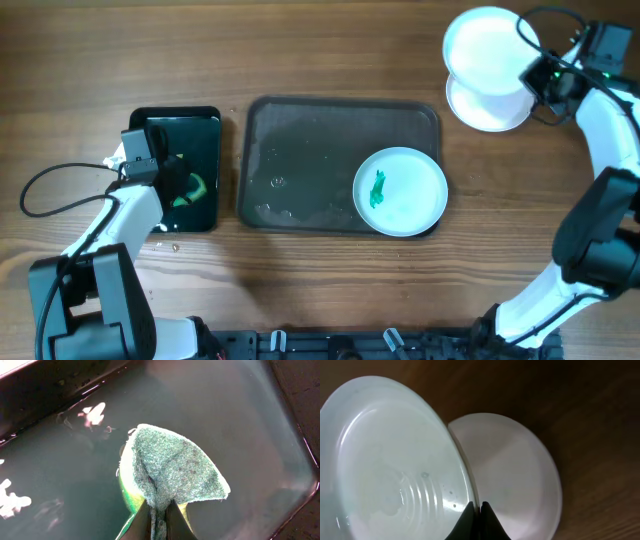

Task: Clean dirty plates on tray and stack at the side
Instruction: 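Lift the plate with the right gripper and stack it on the side plate, then open the right gripper and move it to the last plate rim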

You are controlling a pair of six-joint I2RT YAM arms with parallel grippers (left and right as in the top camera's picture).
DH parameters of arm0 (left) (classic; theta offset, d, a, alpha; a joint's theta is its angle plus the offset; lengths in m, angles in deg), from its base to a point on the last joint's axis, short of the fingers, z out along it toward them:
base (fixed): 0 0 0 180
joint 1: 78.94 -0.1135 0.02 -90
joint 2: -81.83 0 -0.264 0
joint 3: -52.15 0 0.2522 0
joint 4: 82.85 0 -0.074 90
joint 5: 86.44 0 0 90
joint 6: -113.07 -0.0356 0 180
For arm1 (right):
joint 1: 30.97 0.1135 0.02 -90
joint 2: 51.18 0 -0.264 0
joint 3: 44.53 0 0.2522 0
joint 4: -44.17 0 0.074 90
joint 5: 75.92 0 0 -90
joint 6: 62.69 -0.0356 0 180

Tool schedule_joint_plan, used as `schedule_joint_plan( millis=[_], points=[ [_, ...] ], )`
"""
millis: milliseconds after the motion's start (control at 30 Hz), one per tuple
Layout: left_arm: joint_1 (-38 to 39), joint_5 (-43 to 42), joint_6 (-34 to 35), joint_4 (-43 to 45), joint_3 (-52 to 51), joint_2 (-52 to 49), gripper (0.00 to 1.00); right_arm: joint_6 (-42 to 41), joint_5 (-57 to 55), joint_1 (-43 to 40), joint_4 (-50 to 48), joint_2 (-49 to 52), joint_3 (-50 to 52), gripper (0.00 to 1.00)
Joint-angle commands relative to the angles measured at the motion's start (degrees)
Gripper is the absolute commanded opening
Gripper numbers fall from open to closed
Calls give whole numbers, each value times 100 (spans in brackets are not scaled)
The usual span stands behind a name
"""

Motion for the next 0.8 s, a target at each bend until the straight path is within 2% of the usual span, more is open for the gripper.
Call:
schedule_joint_plan(
  millis=[0,133,167,200,233,333,400,633,700,767],
  points=[
    [-13,-109,-70,-48,-17,-66,4,-293,68,-17,61,269,-26,5],
    [-13,-111,-70,-55,-17,-66,4,-293,-579,15,321,378,-24,5],
    [-13,-111,-70,-55,-17,-66,4,-291,-678,15,369,378,-20,8],
    [-9,-111,-70,-52,-17,-66,4,-271,-697,15,433,378,-20,29],
    [-9,-111,-70,-50,-17,-66,4,-260,-697,15,468,378,-20,43],
    [-9,-111,-70,-50,-17,-66,4,160,-647,17,619,378,-20,51],
    [-9,-111,-70,-52,-17,-66,4,612,-424,48,826,345,-22,54],
    [-9,-111,-70,-55,-17,-66,4,756,-566,553,1978,-614,-20,54],
    [-9,-111,-70,-55,-17,-66,4,754,-931,752,2138,-850,-20,61],
    [-9,-111,-70,-63,-17,-66,4,778,-1215,984,2159,-1025,-20,64]
  ],
)
